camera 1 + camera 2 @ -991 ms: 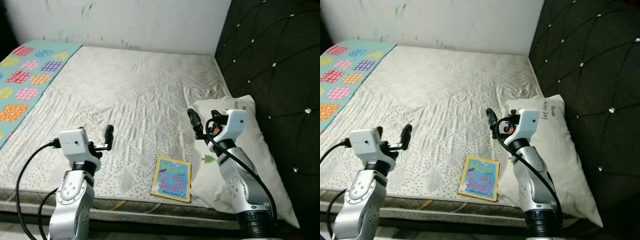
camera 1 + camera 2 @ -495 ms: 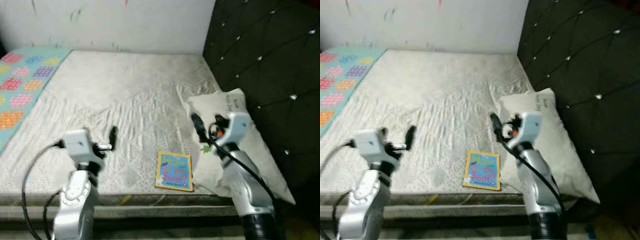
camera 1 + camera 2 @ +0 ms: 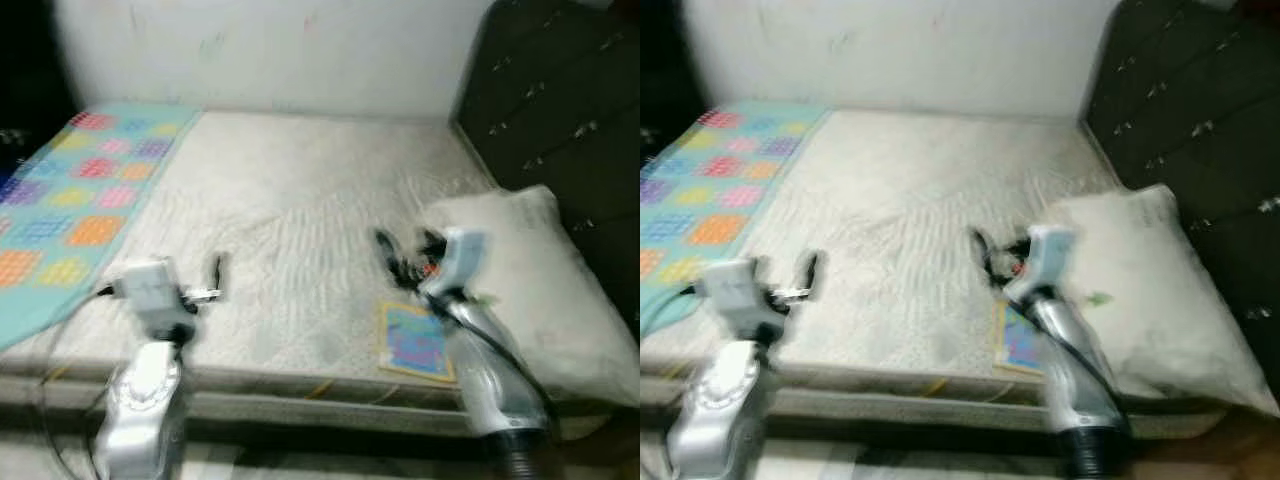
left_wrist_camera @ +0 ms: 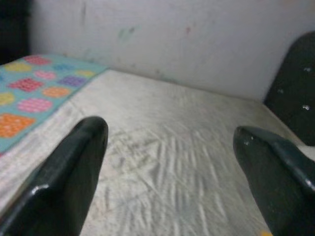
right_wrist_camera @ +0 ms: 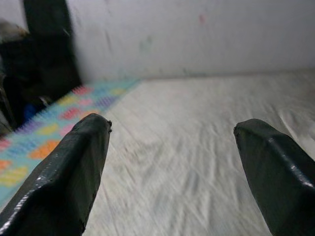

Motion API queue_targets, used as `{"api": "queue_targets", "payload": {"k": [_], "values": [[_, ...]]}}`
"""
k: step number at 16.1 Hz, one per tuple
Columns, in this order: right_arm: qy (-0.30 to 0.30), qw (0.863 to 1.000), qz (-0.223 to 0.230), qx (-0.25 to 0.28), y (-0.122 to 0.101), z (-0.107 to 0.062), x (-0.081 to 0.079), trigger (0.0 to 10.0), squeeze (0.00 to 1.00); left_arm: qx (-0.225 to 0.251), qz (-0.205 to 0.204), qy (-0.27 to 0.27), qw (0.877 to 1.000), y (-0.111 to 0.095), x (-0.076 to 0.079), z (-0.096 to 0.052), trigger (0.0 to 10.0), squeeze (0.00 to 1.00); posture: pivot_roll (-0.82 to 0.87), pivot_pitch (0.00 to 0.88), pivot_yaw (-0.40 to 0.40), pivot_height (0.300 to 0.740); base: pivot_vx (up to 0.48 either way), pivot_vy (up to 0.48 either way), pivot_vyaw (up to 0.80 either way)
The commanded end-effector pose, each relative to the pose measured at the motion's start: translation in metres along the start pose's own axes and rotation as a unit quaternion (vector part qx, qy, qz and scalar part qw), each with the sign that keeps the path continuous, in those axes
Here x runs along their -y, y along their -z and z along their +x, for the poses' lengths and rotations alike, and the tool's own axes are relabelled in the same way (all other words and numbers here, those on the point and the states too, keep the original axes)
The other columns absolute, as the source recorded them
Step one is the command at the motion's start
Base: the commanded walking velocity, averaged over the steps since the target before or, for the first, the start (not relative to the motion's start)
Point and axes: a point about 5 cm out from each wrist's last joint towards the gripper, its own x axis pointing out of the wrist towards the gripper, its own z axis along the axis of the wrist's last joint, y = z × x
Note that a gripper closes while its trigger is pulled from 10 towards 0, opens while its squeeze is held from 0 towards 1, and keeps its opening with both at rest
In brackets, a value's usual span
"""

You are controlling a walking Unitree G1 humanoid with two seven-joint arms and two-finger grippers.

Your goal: Clean up the room

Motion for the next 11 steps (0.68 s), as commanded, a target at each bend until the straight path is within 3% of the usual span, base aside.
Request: {"api": "queue_targets", "payload": {"k": [1,11], "values": [[-0.007,1.000,-0.002,0.012,-0.0062,0.0028,-0.0039,10.0,0.00,0.009,0.008,-0.005,1.000,-0.0043,-0.0042,0.0009,10.0,0.00,0.03,0.000,-0.034,0.740,0.000,0.000,0.00],[-0.010,1.000,-0.019,0.007,-0.0054,0.0000,-0.0032,10.0,0.00,0.021,-0.013,0.015,1.000,-0.0083,0.0001,-0.0005,10.0,0.00,0.02,0.006,-0.042,0.740,0.026,0.000,0.09]]}}
